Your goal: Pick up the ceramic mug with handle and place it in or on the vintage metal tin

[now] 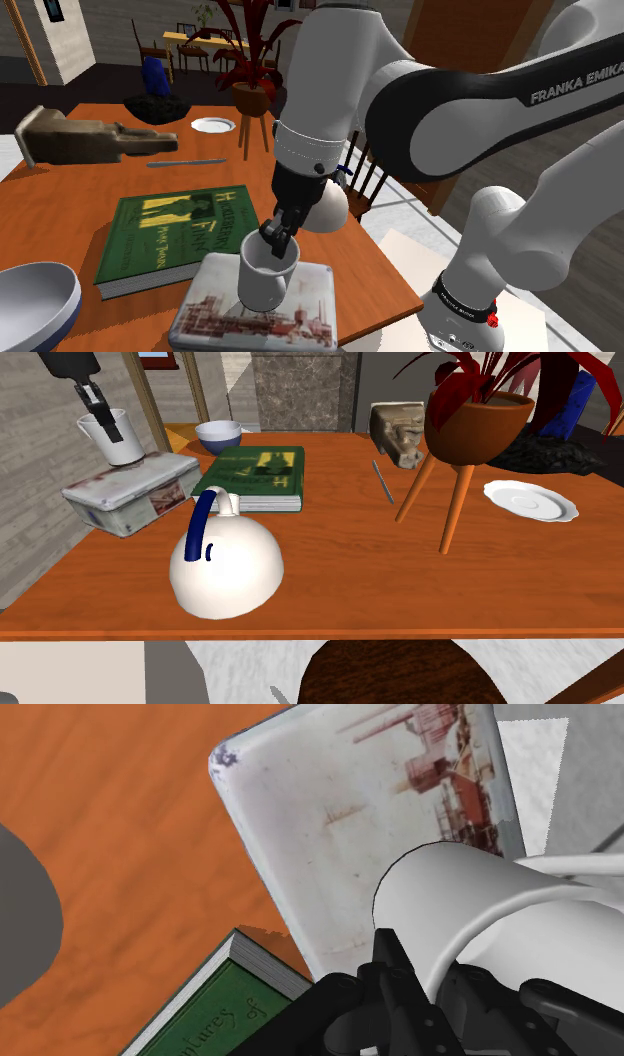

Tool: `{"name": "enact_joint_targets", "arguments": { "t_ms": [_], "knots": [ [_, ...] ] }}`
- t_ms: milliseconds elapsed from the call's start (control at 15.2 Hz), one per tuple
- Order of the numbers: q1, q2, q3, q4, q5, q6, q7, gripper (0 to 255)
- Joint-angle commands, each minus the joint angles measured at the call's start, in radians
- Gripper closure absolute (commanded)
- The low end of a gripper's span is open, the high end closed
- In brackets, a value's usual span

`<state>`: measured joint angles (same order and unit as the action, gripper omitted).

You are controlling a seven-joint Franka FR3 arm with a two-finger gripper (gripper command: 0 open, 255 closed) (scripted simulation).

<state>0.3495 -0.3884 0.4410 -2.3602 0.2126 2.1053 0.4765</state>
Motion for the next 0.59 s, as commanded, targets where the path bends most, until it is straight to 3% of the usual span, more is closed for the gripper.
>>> {"name": "enact_joint_targets", "arguments": {
  "t_ms": [0, 528],
  "knots": [
    [-0.001, 0.012, 0.005, -0.019, 0.000, 0.031, 0.000, 255],
    [0.000, 0.021, 0.010, -0.037, 0.000, 0.059, 0.001, 255]
  ]
}}
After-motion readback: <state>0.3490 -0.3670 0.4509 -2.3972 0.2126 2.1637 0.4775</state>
